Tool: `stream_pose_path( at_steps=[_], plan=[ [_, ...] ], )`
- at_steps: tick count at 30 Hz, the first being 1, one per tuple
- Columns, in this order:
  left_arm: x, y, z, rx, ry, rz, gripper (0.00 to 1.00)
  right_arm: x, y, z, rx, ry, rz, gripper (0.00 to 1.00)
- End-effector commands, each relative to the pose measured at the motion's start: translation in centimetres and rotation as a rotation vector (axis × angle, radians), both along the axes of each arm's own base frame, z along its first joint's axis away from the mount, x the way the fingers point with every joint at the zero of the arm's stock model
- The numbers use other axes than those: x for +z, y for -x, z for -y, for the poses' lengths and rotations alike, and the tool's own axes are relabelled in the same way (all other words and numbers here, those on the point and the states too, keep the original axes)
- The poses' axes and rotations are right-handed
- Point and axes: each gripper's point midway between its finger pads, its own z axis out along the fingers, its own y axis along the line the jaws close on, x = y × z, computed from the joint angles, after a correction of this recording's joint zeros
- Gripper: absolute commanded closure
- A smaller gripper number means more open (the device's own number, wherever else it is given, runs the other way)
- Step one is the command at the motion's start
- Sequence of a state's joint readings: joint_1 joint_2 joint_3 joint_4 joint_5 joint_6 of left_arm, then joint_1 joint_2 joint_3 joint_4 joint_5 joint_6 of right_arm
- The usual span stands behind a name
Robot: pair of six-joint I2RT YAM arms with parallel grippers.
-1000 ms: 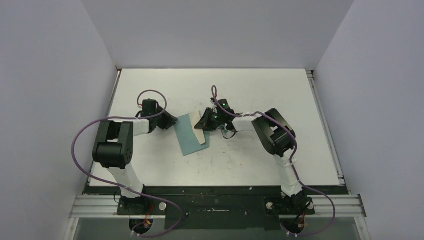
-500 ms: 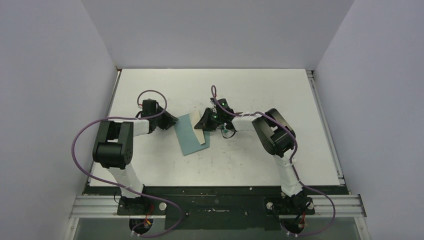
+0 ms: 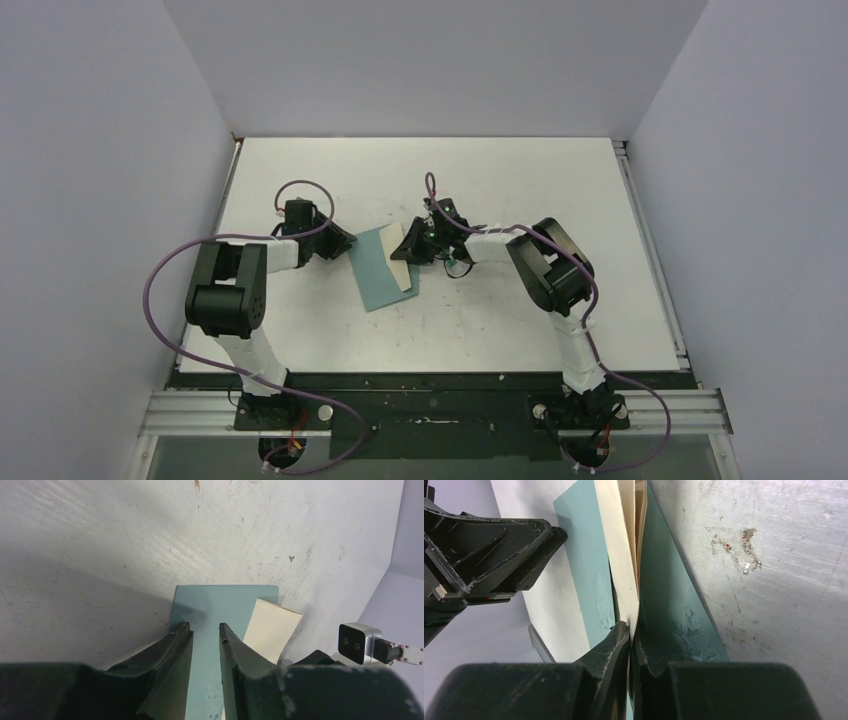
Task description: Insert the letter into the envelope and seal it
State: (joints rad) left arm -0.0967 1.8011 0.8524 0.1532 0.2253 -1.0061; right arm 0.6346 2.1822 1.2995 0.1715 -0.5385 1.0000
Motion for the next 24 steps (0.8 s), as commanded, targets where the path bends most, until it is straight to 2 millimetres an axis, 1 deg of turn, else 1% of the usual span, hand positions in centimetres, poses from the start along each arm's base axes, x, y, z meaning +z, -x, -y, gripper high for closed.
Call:
stream_pose_path(
  at_steps=[1, 4, 8, 11, 12, 14, 18, 22, 24],
  plan=[
    [-1.7, 1.6, -0.4, -0.017, -0.044, -0.051, 0.73, -6.6, 5.6, 3.0, 0.060, 0.198, -0.221, 0.95],
    [-1.7, 1.7, -0.2, -0.023, -0.039, -0.050, 0.73, -7.0, 5.8, 2.3, 0.096, 0.188, -0.230, 0.95],
    [-1.7, 1.9, -0.2, -0.026, -0.040, -0.049, 0.71, -7.4, 5.4, 2.3, 0.105, 0.200, -0.214, 0.95],
    [-1.5, 2.0, -0.2, -0.031, -0.040, -0.046, 0.70, -7.3, 4.7, 2.5, 0.105, 0.223, -0.174, 0.94],
    [-1.5, 2.1, -0.2, -0.034, -0.041, -0.046, 0.69, -6.9, 4.3, 2.4, 0.100, 0.219, -0.150, 0.93],
    [-1.5, 2.0, -0.2, -0.041, -0.048, -0.047, 0.69, -6.1, 3.5, 2.5, 0.088, 0.230, -0.097, 0.84],
    [-1.4, 1.9, -0.1, -0.073, -0.061, -0.052, 0.67, -4.3, 2.4, 2.9, 0.063, 0.226, -0.009, 0.60],
    [-1.6, 2.0, 0.1, -0.119, -0.071, -0.060, 0.67, -2.4, 1.4, 2.6, 0.046, 0.177, 0.073, 0.45],
    [-1.8, 2.1, 0.1, -0.136, -0.081, -0.069, 0.66, -1.5, 0.7, 2.2, 0.050, 0.148, 0.136, 0.42]
  ],
)
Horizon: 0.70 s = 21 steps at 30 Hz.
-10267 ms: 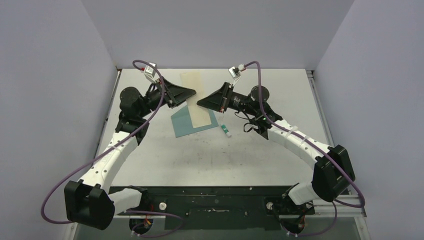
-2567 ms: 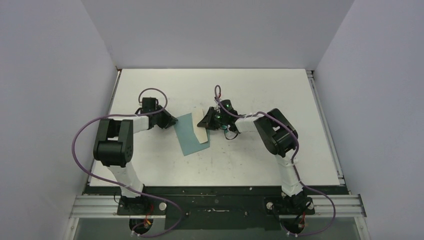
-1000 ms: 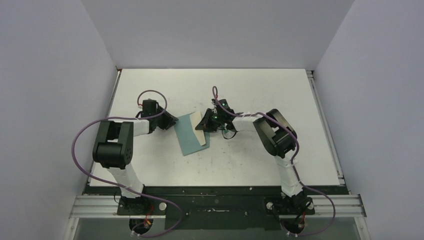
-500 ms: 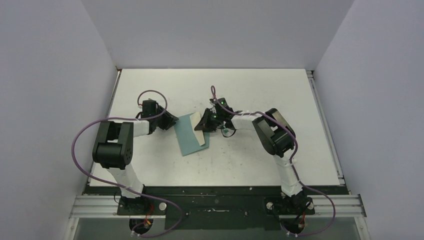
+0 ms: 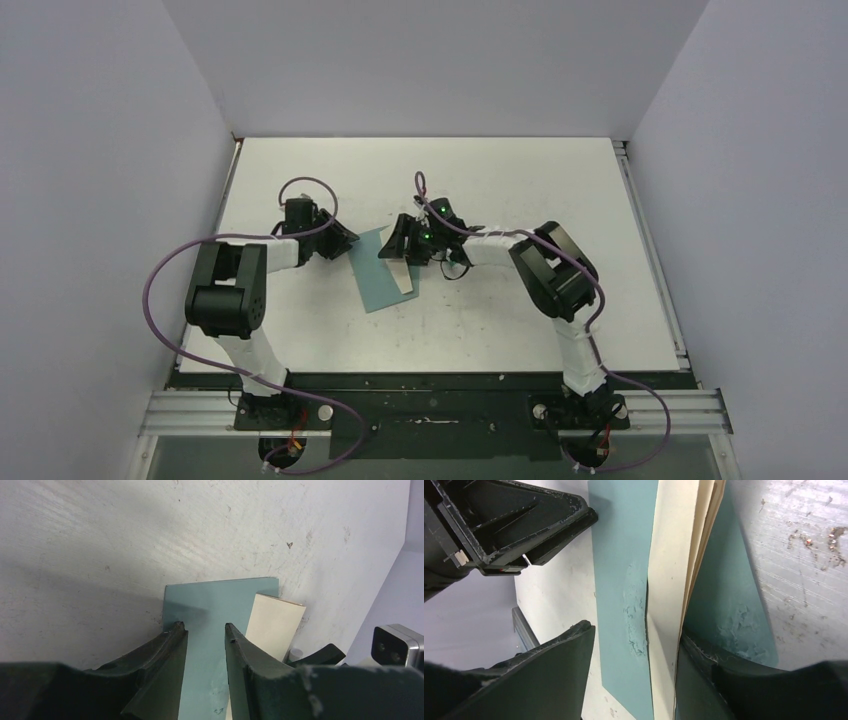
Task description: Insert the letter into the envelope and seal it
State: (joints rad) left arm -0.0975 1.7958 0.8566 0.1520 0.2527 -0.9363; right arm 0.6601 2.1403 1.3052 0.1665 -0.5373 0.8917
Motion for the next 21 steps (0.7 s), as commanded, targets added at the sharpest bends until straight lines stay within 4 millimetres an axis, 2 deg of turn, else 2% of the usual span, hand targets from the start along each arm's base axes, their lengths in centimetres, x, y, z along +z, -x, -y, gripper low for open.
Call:
stream_pose_path(
  at_steps=[1, 5, 12, 15, 19, 21],
  plan=[
    [-2.1, 2.0, -0.2, -0.071, -0.064, -0.094, 0.67, -3.0, -0.3, 2.9, -0.043, 0.118, 0.061, 0.42],
    [-2.3, 2.0, -0.2, -0.076, -0.065, -0.089, 0.67, -2.8, -2.4, 2.9, -0.092, 0.041, 0.113, 0.45],
    [-2.8, 2.0, -0.1, -0.087, -0.067, -0.090, 0.67, -2.8, -4.9, 3.6, -0.184, 0.000, 0.144, 0.64],
    [-2.8, 1.8, -0.1, -0.091, -0.067, -0.088, 0.67, -3.1, -5.3, 3.3, -0.190, -0.010, 0.143, 0.75],
    [-2.6, 1.5, 0.0, -0.098, -0.067, -0.081, 0.67, -3.7, -5.4, 3.2, -0.195, 0.000, 0.115, 0.94],
    [-2.5, 1.3, 0.0, -0.100, -0.066, -0.074, 0.67, -4.2, -5.2, 3.3, -0.183, 0.027, 0.083, 0.95]
  ],
)
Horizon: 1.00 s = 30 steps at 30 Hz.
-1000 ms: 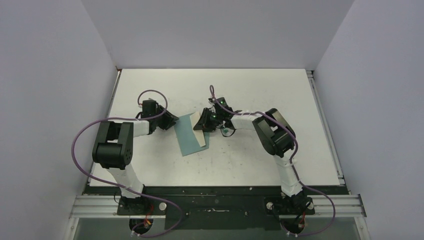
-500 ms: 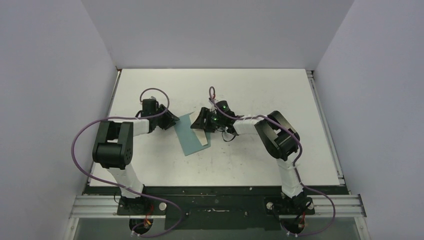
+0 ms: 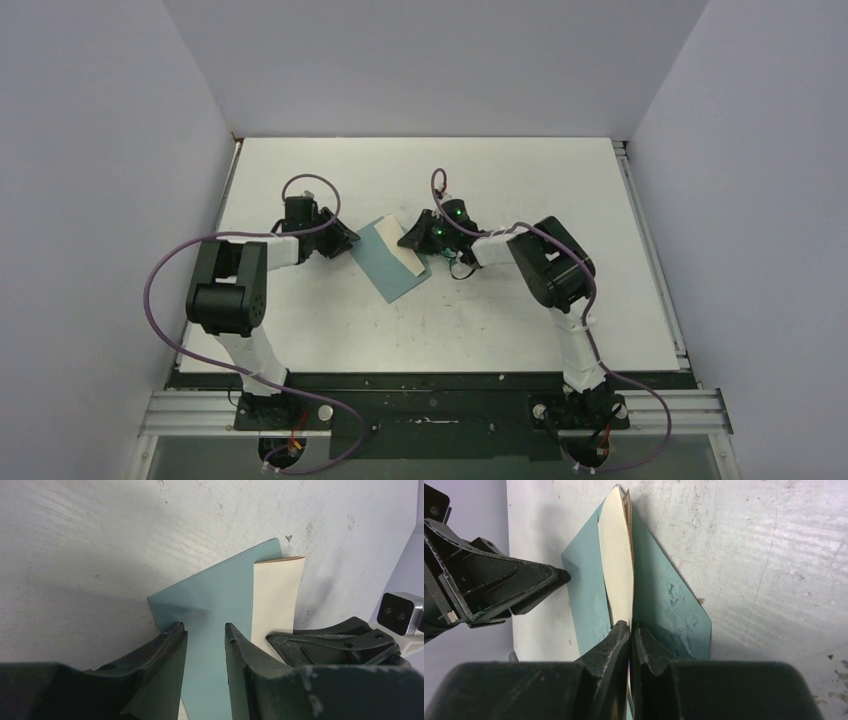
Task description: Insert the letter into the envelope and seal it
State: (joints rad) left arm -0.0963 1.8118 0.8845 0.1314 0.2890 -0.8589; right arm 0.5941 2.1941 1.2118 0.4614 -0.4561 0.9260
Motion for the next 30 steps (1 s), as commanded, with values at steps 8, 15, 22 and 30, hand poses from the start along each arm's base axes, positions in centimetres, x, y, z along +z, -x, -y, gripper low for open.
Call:
stream_pose_path(
  at_steps=[8, 15, 22, 30],
  plan=[
    [-2.1, 0.9, -0.5, -0.013, -0.050, -0.063, 0.67, -4.6, 1.6, 2.5, -0.014, 0.229, -0.207, 0.95],
    [-1.7, 0.8, -1.0, 0.023, -0.059, -0.030, 0.67, -5.4, 2.2, 3.4, -0.038, 0.306, -0.267, 0.95],
    [-1.3, 0.8, -1.6, 0.069, -0.073, -0.014, 0.67, -5.3, 2.3, 4.7, -0.134, 0.312, -0.291, 0.95],
    [-1.3, 0.9, -1.9, 0.095, -0.073, -0.011, 0.67, -5.5, 2.7, 5.4, -0.195, 0.315, -0.307, 0.95]
  ],
)
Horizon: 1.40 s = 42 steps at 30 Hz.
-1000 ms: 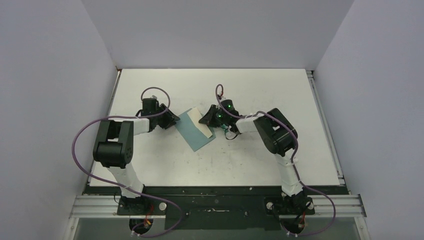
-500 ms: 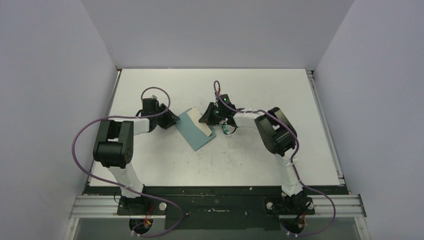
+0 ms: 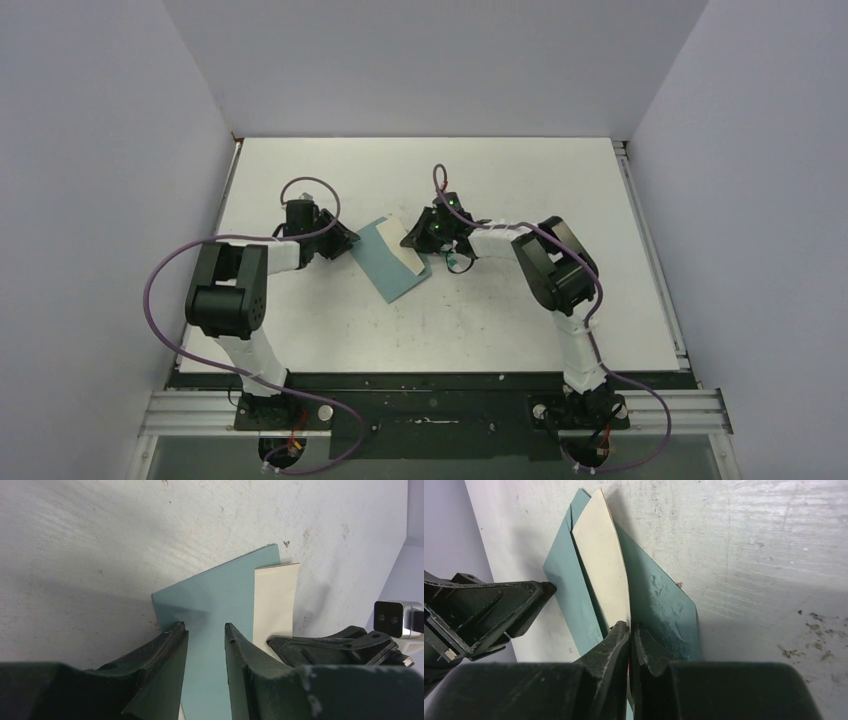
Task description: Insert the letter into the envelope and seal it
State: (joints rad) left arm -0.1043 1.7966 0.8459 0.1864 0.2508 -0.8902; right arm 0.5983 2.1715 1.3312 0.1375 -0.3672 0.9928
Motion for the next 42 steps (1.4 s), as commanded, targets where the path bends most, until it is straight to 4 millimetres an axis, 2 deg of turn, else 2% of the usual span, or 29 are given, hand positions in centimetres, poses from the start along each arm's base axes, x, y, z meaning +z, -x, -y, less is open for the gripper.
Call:
stream_pose_path(
  at_steps=[1, 5, 7, 14, 20, 29, 35, 37, 42],
  plan=[
    [-1.2, 1.0, -1.7, 0.058, -0.069, -0.036, 0.67, -5.1, 3.0, 4.4, -0.088, 0.195, -0.137, 0.95],
    [-1.1, 1.0, -1.7, 0.062, -0.070, -0.029, 0.67, -5.2, 3.1, 4.0, -0.068, 0.185, -0.140, 0.95],
    [-0.9, 0.9, -1.6, 0.054, -0.065, -0.021, 0.67, -4.8, 2.7, 3.0, -0.033, 0.154, -0.108, 0.95],
    [-0.4, 0.6, -0.6, -0.002, -0.030, 0.015, 0.64, -4.6, 4.5, 0.0, 0.131, 0.116, -0.107, 0.95],
    [-0.3, 0.4, -0.4, -0.011, -0.027, 0.025, 0.63, -4.8, 5.9, -0.8, 0.201, 0.095, -0.120, 0.95],
    [-0.3, 0.5, 0.1, -0.036, -0.006, 0.025, 0.61, -4.7, 6.2, -2.3, 0.294, 0.068, -0.074, 0.95],
    [0.9, 0.8, 0.3, -0.046, 0.002, 0.021, 0.55, -4.5, 5.7, -1.5, 0.241, 0.115, -0.042, 0.95],
    [2.1, 0.9, 0.6, -0.050, 0.026, 0.021, 0.50, -3.9, 5.3, -1.0, 0.210, 0.124, -0.010, 0.90],
    [5.6, 1.5, 0.9, -0.060, 0.051, 0.036, 0.35, -2.7, 4.5, -0.2, 0.186, 0.183, 0.056, 0.57]
  ],
)
